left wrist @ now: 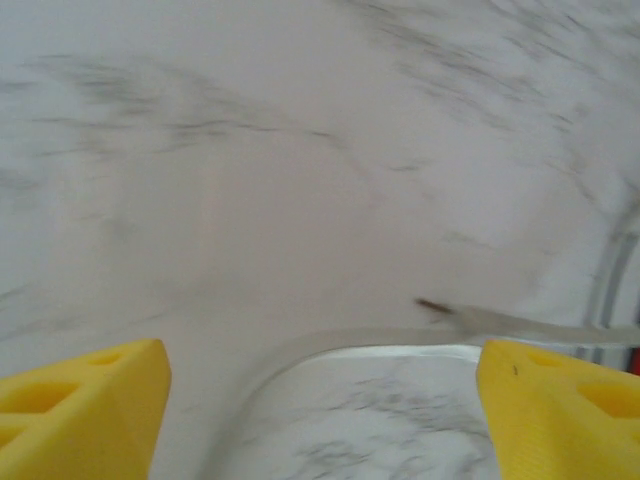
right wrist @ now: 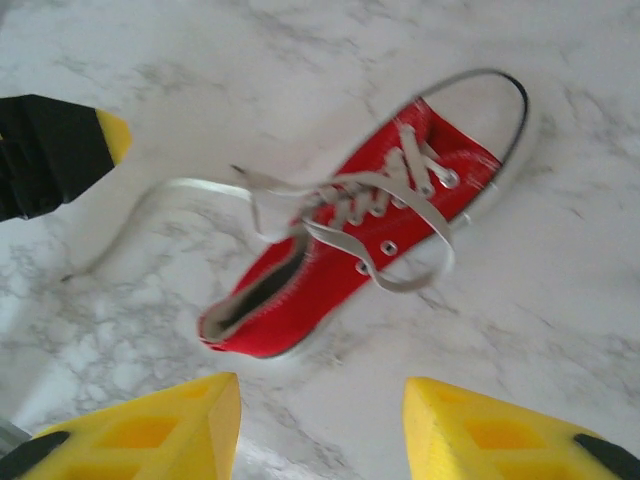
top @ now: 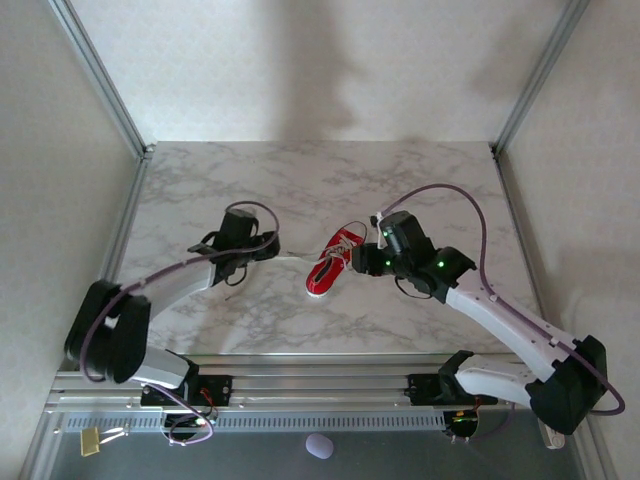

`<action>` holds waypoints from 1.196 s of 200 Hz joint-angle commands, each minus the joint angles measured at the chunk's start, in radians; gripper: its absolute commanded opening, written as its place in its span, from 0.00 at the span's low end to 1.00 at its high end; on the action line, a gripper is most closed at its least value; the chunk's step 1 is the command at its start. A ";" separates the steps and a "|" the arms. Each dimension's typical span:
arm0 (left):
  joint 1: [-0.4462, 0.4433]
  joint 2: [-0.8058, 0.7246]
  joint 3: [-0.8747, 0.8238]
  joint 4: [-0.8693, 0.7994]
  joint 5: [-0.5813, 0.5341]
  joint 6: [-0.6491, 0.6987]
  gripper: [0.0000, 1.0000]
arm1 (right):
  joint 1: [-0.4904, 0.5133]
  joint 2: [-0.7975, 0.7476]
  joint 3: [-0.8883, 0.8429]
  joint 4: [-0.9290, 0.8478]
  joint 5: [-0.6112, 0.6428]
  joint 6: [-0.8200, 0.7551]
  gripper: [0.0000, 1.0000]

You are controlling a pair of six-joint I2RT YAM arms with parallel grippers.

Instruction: Tie the shoes

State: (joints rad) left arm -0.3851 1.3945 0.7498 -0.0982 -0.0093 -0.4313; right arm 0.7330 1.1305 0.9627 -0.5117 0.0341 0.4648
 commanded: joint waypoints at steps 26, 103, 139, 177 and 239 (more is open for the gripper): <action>0.001 -0.140 -0.096 -0.253 -0.225 -0.180 0.70 | 0.079 0.123 0.100 0.006 0.149 -0.047 0.47; -0.062 0.003 -0.109 -0.210 -0.156 -0.172 0.71 | 0.079 0.161 0.121 -0.005 0.164 -0.067 0.47; -0.076 0.069 -0.073 -0.161 -0.108 -0.140 0.70 | 0.080 0.140 0.095 -0.010 0.167 -0.066 0.47; -0.076 0.161 -0.018 -0.185 -0.174 -0.113 0.60 | 0.079 0.126 0.079 -0.020 0.181 -0.064 0.47; -0.079 0.192 0.007 -0.165 -0.094 -0.089 0.19 | 0.080 0.073 0.065 -0.025 0.235 -0.051 0.46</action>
State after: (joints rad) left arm -0.4568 1.5826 0.7567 -0.2806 -0.1436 -0.5274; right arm 0.8059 1.2560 1.0508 -0.5205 0.2111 0.4080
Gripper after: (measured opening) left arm 0.268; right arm 0.464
